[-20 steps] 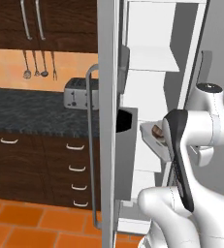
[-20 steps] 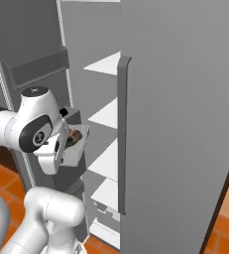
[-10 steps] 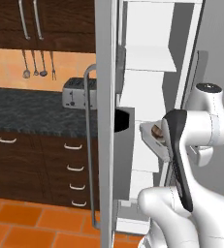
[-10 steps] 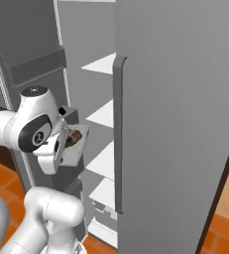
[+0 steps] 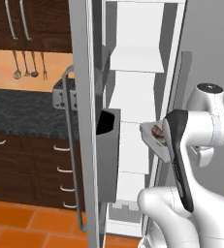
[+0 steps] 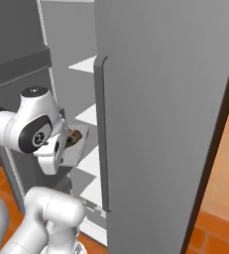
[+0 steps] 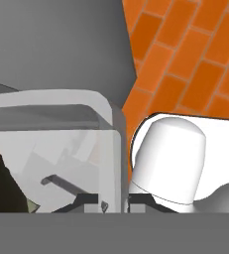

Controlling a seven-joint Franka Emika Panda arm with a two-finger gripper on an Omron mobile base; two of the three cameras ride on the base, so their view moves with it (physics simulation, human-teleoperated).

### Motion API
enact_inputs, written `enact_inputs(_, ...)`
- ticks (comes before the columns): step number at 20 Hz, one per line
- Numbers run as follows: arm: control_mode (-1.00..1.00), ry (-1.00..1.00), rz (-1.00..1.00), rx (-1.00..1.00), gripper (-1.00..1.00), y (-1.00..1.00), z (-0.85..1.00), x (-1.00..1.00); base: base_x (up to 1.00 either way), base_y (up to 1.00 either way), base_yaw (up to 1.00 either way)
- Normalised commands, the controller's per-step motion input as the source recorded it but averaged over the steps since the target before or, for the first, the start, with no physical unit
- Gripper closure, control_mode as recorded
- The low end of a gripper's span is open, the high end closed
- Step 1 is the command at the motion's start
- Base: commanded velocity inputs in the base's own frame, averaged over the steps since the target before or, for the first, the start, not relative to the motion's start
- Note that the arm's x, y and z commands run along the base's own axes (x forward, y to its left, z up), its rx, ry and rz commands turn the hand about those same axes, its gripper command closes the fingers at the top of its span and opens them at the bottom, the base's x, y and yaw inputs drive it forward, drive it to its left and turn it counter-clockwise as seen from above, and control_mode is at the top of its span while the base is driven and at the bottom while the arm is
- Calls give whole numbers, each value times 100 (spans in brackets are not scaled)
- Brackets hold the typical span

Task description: Take the meat container that has the steak and place it on the second highest rack of the freezer. Then take the vegetable container that has the onion and sweet potato and place it on the highest rack of the freezer.

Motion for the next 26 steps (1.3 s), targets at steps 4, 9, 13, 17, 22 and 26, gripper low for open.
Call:
enact_inputs(4, 100, 0, 0, 0, 100, 0, 0, 0, 61, -12, 0)
enact_inputs(9, 100, 0, 0, 0, 100, 0, 0, 0, 50, -1, 0)
enact_inputs(13, 100, 0, 0, 0, 100, 0, 0, 0, 8, 14, 0)
enact_inputs(17, 100, 0, 0, 0, 100, 0, 0, 0, 0, 34, 0)
enact_inputs(22, 100, 0, 0, 0, 100, 0, 0, 0, 0, 39, 0)
enact_inputs(26, 100, 0, 0, 0, 100, 0, 0, 0, 1, 44, 0)
